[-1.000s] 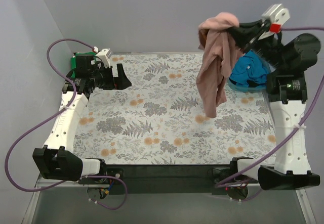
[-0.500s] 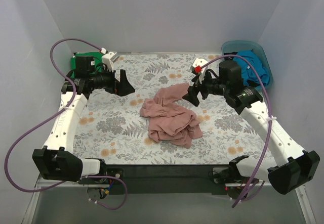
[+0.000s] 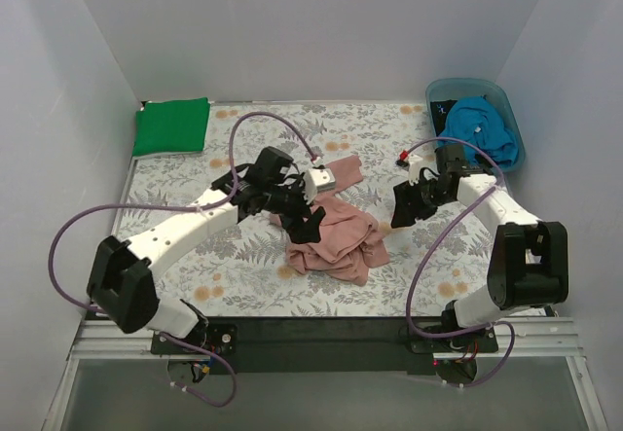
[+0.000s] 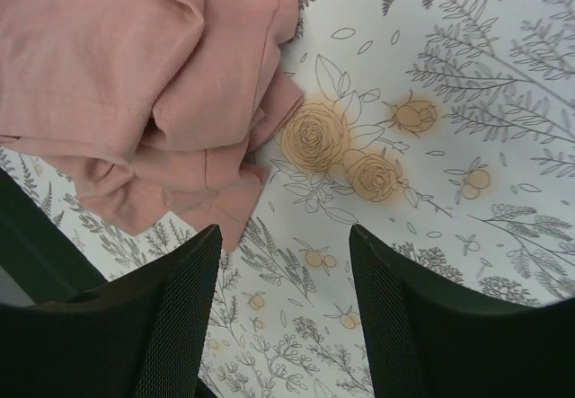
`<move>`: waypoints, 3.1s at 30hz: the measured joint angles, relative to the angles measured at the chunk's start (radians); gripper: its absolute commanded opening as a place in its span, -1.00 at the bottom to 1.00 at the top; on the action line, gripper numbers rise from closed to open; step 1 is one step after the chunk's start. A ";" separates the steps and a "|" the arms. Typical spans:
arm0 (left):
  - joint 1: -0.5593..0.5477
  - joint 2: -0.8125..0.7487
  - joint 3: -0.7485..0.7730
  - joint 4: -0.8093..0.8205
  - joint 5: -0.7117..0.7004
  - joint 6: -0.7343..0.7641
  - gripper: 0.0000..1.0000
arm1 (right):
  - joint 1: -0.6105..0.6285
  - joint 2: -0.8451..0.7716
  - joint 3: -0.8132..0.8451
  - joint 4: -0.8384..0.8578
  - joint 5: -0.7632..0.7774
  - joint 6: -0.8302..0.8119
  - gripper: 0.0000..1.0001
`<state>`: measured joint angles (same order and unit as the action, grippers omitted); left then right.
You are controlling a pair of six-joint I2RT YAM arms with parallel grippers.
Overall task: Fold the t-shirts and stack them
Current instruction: Flatten the tshirt out
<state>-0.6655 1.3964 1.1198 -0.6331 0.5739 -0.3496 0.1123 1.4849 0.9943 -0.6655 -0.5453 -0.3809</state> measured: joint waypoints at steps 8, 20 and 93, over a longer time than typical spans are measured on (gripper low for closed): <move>0.025 0.250 0.071 0.103 -0.181 0.002 0.42 | 0.000 0.036 -0.036 -0.018 -0.114 0.021 0.29; 0.211 0.363 0.153 0.140 -0.253 -0.027 0.64 | 0.138 0.064 -0.001 0.034 -0.193 0.148 0.45; 0.379 0.117 -0.230 -0.058 -0.089 -0.111 0.70 | 0.786 0.144 -0.018 0.229 0.258 0.029 -0.97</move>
<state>-0.2867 1.5131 0.8894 -0.6914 0.4847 -0.4610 0.8986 1.6291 0.9768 -0.4366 -0.2871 -0.3515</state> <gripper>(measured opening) 0.844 0.281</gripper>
